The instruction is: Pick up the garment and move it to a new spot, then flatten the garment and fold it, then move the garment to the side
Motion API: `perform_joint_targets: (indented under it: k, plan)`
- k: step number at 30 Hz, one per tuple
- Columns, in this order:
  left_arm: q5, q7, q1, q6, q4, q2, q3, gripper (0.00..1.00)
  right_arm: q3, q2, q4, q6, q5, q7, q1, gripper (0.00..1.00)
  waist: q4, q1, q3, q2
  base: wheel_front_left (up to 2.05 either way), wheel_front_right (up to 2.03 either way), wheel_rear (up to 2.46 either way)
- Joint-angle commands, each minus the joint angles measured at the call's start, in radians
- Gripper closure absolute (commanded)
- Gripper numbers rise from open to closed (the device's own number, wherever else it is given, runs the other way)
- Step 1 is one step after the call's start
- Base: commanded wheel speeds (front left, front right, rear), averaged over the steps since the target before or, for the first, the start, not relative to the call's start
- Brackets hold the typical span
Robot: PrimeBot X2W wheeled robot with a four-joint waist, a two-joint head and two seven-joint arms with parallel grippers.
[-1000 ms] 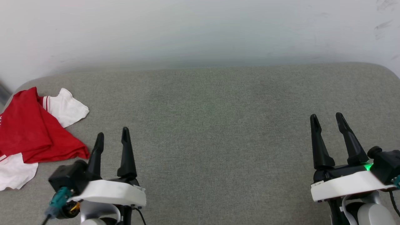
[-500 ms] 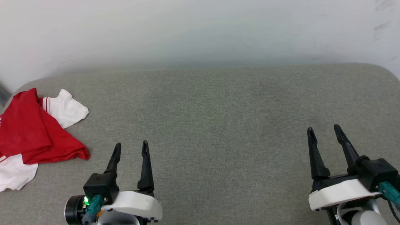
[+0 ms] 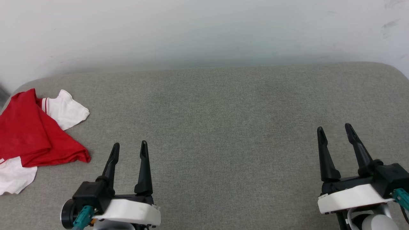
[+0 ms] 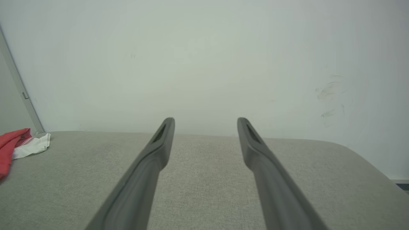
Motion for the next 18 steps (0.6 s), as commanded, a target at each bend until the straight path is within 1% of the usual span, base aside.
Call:
perform_joint_targets:
  k: [1,6,10,13,14,18]
  plan:
    - [0.013,-0.009,0.01,-0.023,-0.008,-0.008,0.018,0.0,-0.003,-0.001,-0.009,0.0,0.003,-0.009,0.003,0.0,0.0,0.0,0.001,0.0,0.0,0.0,0.0]
    - [0.061,-0.018,0.042,-0.147,0.018,-0.066,0.109,0.0,-0.005,-0.001,0.005,0.0,0.016,-0.02,0.009,0.0,-0.002,0.0,0.001,0.0,0.0,0.0,0.0]
    - [0.101,-0.027,0.055,-0.23,0.043,-0.099,0.157,0.0,-0.009,-0.001,0.03,0.0,0.016,-0.027,0.013,0.0,-0.003,0.0,0.002,0.0,0.0,0.0,0.0]
    - [0.13,-0.032,0.057,-0.28,0.06,-0.116,0.184,0.0,-0.007,-0.001,0.038,0.0,-0.007,-0.032,0.013,0.0,-0.003,0.0,0.003,0.0,0.0,0.0,0.0]
    - [0.18,-0.042,0.062,-0.318,0.06,-0.129,0.21,0.0,-0.006,-0.001,0.039,0.0,-0.045,-0.041,0.011,0.0,-0.004,0.0,0.007,0.0,0.0,0.0,0.0]
    - [0.213,-0.048,0.063,-0.329,0.061,-0.132,0.219,0.0,-0.002,-0.001,0.034,0.0,-0.068,-0.05,0.009,0.0,-0.003,0.0,0.008,0.0,0.0,0.0,0.0]
